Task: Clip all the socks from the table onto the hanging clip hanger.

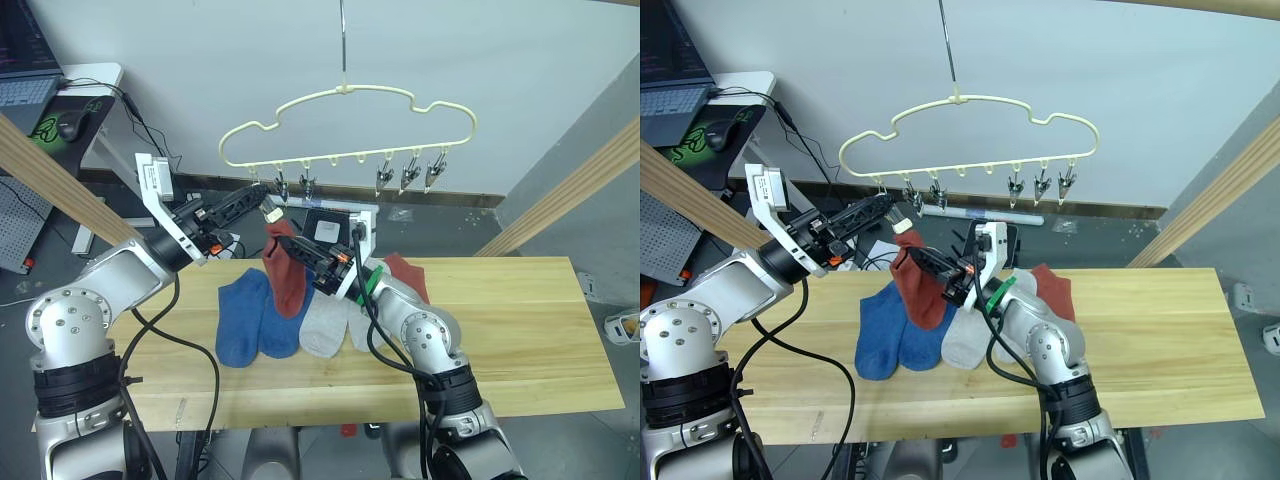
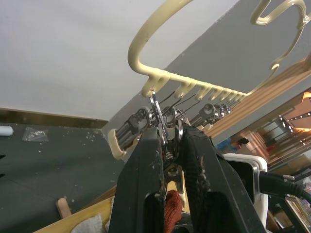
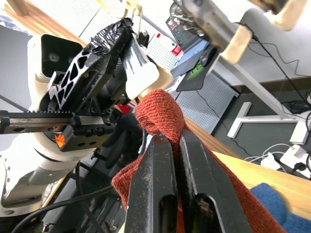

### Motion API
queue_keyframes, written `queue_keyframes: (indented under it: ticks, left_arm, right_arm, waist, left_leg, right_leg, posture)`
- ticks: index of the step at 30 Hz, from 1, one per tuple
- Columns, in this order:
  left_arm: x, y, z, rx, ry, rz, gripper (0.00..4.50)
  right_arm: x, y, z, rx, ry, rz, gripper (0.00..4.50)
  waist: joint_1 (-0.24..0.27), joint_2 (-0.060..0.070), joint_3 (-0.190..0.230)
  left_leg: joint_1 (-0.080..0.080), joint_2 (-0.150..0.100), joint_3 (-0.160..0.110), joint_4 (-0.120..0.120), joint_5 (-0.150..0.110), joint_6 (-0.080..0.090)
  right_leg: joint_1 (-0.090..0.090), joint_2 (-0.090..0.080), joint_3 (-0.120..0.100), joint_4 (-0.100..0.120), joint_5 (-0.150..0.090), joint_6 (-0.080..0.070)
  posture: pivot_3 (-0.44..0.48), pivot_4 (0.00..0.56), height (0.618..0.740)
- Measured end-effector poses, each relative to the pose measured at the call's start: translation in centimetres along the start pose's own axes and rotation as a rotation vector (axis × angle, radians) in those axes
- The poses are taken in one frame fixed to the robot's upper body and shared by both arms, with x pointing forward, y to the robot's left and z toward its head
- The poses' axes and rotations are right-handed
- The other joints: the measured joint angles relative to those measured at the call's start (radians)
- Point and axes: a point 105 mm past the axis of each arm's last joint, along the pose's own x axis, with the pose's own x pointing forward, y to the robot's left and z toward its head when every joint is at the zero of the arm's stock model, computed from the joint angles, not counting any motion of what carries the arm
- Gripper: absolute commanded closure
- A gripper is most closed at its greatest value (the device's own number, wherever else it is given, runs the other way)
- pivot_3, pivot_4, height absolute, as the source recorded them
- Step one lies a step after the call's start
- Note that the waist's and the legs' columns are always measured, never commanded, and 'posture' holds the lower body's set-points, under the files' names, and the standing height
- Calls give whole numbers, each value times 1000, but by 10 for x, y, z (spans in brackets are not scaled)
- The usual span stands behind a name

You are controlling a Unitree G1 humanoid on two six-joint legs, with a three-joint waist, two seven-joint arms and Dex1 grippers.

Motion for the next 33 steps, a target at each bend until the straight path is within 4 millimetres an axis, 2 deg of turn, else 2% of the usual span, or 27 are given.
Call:
queue_keyframes:
  ticks: [12,24,26,33]
  left_arm:
    - [-1,0,1,4,4,0,4255]
    - [-3,-1,1,-3,13,-6,4255]
    - [-4,-1,0,-9,15,-7,3516]
    - [-8,-1,-5,-32,36,-7,1451]
  right_arm:
    - [3,8,3,32,-1,50,4500]
    - [7,4,5,15,-4,54,4500]
    - [7,4,5,9,-1,50,4500]
    - [10,4,10,-23,-5,50,4500]
  waist:
    - [-4,-1,-1]
    - [-6,-3,-2]
    - [-7,-3,-2]
    - [-6,-3,-3]
  left_leg:
    - [0,0,0,1,0,0]
    - [0,0,0,1,0,0]
    - [0,0,0,1,0,0]
    - [0,0,0,1,0,0]
  right_leg:
    - [0,0,0,0,0,0]
    - [0,0,0,1,0,0]
    - [0,0,0,1,0,0]
    - [0,0,0,1,0,0]
  posture:
    - [-138,276,740]
    - [-131,274,740]
    - [-125,272,740]
    - [-112,266,740]
